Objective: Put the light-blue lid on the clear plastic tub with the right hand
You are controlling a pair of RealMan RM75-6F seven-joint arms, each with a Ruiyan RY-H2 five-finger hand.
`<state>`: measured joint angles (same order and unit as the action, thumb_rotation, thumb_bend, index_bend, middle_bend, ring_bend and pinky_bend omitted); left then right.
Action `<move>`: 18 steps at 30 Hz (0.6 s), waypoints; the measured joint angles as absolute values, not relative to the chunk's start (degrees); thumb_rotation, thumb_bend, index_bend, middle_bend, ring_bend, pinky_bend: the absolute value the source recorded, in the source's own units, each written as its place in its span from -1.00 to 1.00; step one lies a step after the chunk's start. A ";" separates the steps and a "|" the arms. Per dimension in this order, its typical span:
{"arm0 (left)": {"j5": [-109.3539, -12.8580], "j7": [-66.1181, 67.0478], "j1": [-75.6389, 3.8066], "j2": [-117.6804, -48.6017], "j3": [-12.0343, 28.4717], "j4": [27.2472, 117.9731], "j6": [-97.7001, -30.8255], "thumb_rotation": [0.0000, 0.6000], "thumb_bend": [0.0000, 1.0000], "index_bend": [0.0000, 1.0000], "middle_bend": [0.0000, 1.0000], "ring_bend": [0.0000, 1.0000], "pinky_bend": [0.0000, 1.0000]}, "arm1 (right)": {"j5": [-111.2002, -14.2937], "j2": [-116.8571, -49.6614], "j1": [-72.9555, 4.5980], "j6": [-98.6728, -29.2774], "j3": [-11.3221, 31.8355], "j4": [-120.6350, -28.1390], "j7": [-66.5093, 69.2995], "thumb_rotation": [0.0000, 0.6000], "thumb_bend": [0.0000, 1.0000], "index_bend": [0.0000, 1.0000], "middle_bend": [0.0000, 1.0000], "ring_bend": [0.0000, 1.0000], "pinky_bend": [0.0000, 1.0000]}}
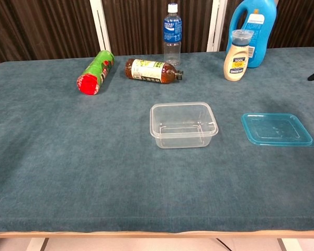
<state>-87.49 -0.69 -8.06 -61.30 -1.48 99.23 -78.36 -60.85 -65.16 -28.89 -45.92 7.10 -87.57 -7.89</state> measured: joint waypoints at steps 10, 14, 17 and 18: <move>-87.71 -0.95 -8.03 -61.23 -1.56 99.22 -78.44 1.00 -0.27 -0.66 -0.86 -0.89 -0.45 | -58.69 -69.24 -31.39 -44.09 6.83 -84.24 -9.33 1.00 -0.43 -1.00 -0.83 -0.85 -0.83; -87.81 -1.04 -8.01 -61.20 -1.57 99.22 -78.54 1.00 -0.27 -0.66 -0.86 -0.89 -0.44 | -57.90 -70.60 -32.11 -43.52 6.74 -83.29 -9.49 1.00 -0.43 -1.00 -0.82 -0.84 -0.82; -87.92 -1.21 -8.00 -61.15 -1.60 99.23 -78.57 1.00 -0.27 -0.66 -0.86 -0.89 -0.44 | -57.35 -71.80 -32.72 -43.02 6.68 -82.37 -9.61 1.00 -0.43 -1.00 -0.80 -0.82 -0.81; -87.96 -1.25 -7.99 -61.13 -1.61 99.23 -78.61 1.00 -0.27 -0.66 -0.86 -0.89 -0.45 | -57.22 -72.29 -32.97 -42.77 6.66 -81.99 -9.58 1.00 -0.43 -0.99 -0.79 -0.81 -0.80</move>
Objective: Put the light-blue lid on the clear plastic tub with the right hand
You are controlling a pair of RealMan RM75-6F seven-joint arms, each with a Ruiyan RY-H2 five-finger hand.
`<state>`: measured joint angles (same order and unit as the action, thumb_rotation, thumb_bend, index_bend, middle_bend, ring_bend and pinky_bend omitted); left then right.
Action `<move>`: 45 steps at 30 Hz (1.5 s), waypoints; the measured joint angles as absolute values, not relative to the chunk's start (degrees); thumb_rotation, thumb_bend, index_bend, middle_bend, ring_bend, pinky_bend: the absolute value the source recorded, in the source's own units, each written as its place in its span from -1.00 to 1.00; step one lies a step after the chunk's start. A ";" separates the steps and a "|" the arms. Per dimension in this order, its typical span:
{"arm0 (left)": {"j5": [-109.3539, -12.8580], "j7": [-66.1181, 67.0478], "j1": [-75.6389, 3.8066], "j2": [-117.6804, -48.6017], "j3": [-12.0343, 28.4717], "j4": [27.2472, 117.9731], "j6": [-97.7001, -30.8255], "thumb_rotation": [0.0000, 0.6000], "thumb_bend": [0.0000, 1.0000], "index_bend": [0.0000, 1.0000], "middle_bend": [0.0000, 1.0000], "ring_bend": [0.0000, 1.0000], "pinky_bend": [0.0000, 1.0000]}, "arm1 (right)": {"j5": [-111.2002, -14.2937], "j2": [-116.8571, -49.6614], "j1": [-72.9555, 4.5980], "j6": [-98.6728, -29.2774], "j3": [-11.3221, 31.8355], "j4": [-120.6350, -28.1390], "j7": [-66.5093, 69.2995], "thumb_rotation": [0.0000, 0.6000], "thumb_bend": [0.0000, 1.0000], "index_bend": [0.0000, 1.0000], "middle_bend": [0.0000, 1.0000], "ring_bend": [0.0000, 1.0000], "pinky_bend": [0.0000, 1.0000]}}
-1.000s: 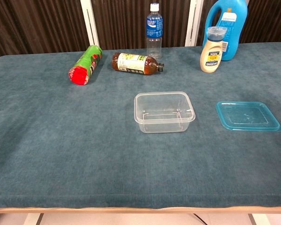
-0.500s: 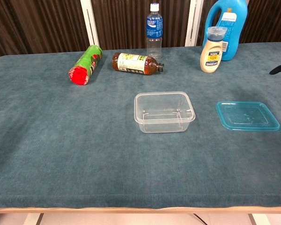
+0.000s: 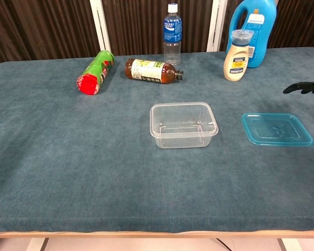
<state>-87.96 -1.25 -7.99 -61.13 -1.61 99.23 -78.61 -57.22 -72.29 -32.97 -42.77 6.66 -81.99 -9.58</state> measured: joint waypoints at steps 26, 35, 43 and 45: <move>-88.05 -2.59 -7.94 -60.79 -1.70 98.92 -78.57 1.00 -0.27 -0.66 -0.86 -0.88 -0.44 | -54.99 -78.97 -36.78 -39.52 5.54 -75.99 -10.13 1.00 -0.42 -0.85 -0.65 -0.59 -0.58; -88.19 -2.78 -7.98 -60.74 -1.73 98.90 -78.53 1.00 -0.27 -0.66 -0.86 -0.88 -0.44 | -56.03 -80.31 -36.42 -40.72 5.32 -74.66 -9.06 1.00 -0.33 -0.54 -0.45 -0.17 -0.11; -88.26 -2.78 -7.94 -60.76 -1.75 98.92 -78.64 1.00 -0.27 -0.66 -0.86 -0.88 -0.44 | -59.29 -80.65 -34.92 -44.28 5.73 -74.19 -6.30 1.00 -0.08 -0.18 -0.17 0.14 0.24; -88.31 -2.82 -7.92 -60.75 -1.76 98.94 -78.70 1.00 -0.27 -0.66 -0.85 -0.88 -0.44 | -61.05 -80.23 -34.05 -46.18 5.80 -74.56 -4.98 1.00 -0.08 -0.17 -0.17 0.15 0.25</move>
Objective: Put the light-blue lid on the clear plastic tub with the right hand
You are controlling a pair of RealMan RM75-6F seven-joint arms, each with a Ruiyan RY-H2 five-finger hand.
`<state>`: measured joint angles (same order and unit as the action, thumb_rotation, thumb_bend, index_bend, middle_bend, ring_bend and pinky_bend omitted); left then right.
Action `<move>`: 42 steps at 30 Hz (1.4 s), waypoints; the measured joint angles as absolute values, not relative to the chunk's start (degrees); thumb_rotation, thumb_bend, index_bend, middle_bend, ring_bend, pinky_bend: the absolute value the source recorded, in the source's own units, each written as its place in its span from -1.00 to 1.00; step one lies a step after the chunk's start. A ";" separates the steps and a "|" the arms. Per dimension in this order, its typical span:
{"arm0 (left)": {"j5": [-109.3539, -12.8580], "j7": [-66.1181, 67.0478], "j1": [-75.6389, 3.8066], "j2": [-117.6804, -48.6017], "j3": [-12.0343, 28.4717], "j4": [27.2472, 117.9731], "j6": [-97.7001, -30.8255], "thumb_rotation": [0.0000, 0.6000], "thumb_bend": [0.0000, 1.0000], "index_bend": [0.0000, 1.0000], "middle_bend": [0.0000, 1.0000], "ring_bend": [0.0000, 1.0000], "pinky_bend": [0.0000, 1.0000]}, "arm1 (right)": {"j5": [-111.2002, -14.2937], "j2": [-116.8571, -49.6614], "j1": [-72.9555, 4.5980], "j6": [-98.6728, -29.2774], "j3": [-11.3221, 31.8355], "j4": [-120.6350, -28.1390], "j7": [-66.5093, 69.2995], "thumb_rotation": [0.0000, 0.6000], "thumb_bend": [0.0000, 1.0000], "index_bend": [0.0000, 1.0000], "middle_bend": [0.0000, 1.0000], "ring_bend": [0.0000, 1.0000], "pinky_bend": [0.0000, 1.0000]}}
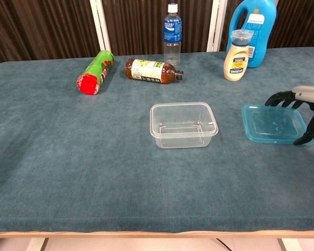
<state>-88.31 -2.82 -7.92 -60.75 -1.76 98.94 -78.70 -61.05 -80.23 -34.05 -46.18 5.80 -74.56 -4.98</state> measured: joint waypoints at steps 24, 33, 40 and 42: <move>-88.50 -2.69 -7.85 -60.69 -1.85 99.10 -78.80 1.00 -0.27 -0.66 -0.86 -0.88 -0.44 | -78.22 -74.58 -30.90 -55.75 6.75 -87.87 10.05 1.00 -0.08 -0.16 -0.17 0.15 0.25; -88.54 -3.74 -7.90 -60.49 -1.87 98.89 -78.73 1.00 -0.27 -0.66 -0.86 -0.87 -0.44 | -74.35 -78.83 -33.95 -53.71 9.09 -88.75 5.20 1.00 -0.08 -0.16 -0.17 0.15 0.25; -88.87 -4.29 -7.85 -60.37 -1.95 98.76 -78.91 1.00 -0.27 -0.66 -0.84 -0.86 -0.44 | -70.97 -82.40 -36.56 -52.15 10.56 -89.32 1.28 1.00 -0.08 -0.17 -0.17 0.15 0.25; -88.91 -4.50 -7.83 -60.33 -1.95 98.71 -78.99 1.00 -0.27 -0.66 -0.84 -0.86 -0.44 | -70.38 -83.11 -37.01 -51.85 10.72 -89.37 0.30 1.00 -0.08 -0.17 -0.17 0.15 0.25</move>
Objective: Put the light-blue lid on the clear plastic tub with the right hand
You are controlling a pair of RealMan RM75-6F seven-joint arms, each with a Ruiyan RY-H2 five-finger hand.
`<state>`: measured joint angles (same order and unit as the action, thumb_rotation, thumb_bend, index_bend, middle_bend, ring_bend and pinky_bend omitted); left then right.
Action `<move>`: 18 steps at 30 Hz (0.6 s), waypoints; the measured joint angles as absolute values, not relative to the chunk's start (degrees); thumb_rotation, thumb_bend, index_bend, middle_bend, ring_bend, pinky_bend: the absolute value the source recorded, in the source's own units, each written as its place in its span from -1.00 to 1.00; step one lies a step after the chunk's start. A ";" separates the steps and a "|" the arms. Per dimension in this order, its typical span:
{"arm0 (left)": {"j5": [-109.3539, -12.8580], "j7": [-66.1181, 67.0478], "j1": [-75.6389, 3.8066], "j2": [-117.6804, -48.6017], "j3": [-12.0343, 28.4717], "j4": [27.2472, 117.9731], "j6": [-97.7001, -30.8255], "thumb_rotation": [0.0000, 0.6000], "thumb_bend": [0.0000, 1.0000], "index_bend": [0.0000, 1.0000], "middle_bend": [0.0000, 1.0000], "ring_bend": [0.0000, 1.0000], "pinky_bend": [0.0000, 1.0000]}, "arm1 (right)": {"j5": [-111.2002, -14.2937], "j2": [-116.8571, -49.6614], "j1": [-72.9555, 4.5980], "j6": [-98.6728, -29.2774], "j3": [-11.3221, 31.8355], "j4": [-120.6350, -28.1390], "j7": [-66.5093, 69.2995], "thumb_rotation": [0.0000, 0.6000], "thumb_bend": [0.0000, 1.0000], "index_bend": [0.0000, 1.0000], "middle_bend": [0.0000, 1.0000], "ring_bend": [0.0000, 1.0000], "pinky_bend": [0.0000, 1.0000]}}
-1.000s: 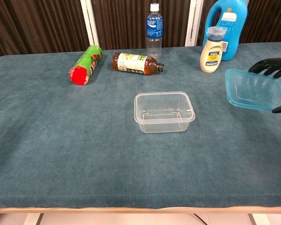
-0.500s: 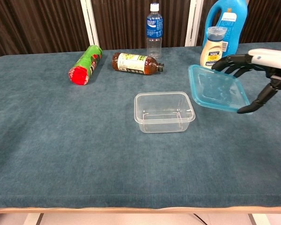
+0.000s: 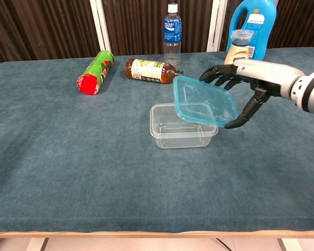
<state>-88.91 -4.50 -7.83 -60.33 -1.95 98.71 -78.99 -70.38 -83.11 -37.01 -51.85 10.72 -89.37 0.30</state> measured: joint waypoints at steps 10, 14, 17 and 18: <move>-89.05 -5.03 -7.73 -60.23 -1.94 98.54 -79.22 1.00 -0.27 -0.66 -0.83 -0.87 -0.44 | -67.00 -86.49 -39.10 -51.15 11.32 -88.36 -3.71 1.00 -0.08 -0.20 -0.17 0.11 0.23; -89.11 -4.91 -7.79 -60.25 -1.98 98.57 -79.10 1.00 -0.27 -0.66 -0.83 -0.86 -0.44 | -66.12 -87.53 -39.76 -51.07 11.68 -87.59 -4.34 1.00 -0.08 -0.21 -0.17 0.11 0.23; -89.09 -4.95 -7.79 -60.24 -1.97 98.58 -79.11 1.00 -0.27 -0.66 -0.84 -0.86 -0.44 | -65.59 -88.05 -40.15 -51.03 11.96 -87.23 -4.50 1.00 -0.07 -0.21 -0.17 0.11 0.23; -89.09 -4.98 -7.80 -60.24 -1.96 98.57 -79.11 1.00 -0.27 -0.66 -0.84 -0.86 -0.44 | -65.46 -88.21 -40.26 -51.01 12.02 -87.11 -4.55 1.00 -0.08 -0.21 -0.17 0.10 0.23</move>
<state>-89.09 -4.98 -7.80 -60.24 -1.96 98.57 -79.11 -65.46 -88.21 -40.26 -51.01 12.02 -87.11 -4.55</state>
